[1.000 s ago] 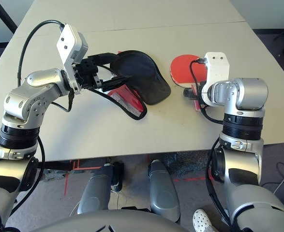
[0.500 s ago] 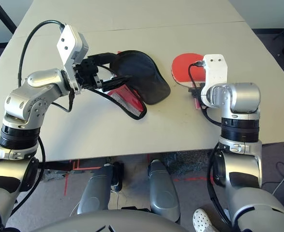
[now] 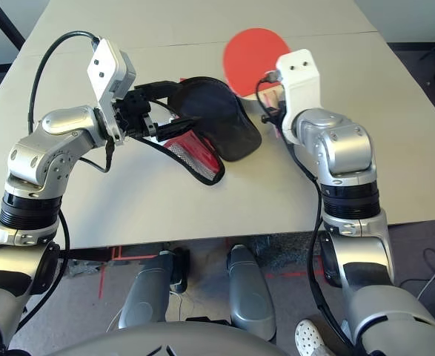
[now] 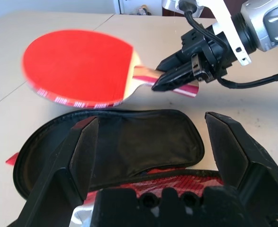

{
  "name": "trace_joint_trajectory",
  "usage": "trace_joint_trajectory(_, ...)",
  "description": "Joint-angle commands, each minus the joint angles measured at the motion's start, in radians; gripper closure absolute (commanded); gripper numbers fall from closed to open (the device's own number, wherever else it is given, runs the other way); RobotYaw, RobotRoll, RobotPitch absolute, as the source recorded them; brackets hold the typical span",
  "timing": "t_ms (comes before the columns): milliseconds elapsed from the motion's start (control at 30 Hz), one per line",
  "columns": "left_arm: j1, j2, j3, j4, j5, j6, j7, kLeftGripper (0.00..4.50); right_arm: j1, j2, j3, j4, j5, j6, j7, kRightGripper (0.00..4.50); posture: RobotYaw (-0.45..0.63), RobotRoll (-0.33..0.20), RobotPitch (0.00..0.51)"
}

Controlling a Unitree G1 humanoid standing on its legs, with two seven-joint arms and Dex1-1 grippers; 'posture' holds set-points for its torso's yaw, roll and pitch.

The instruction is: Store the ping-pong paddle in its case and zip it.

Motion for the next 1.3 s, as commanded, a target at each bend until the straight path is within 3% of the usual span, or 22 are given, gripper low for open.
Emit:
trace_joint_trajectory(33,0.015,0.003,-0.008,-0.035,0.008,0.009,0.007,0.0,-0.031,0.014,0.05,0.029,0.007,0.02,0.03,3.43,-0.04,0.0,0.181)
trace_joint_trajectory(667,0.037,0.018,0.003,-0.087,0.003,0.039,0.039,0.0,-0.157,-0.007,0.166,0.403,-0.035,-0.133,0.219,3.43,0.01,0.0,0.183)
trace_joint_trajectory(1200,0.04,0.018,-0.004,-0.092,0.005,0.045,0.04,0.0,-0.183,-0.013,0.164,0.462,-0.032,-0.121,0.327,3.43,0.0,0.0,0.192)
trace_joint_trajectory(1300,0.04,0.021,-0.004,-0.091,0.008,0.044,0.04,0.0,-0.186,-0.016,0.145,0.467,-0.026,-0.105,0.33,2.44,0.0,0.0,0.192)
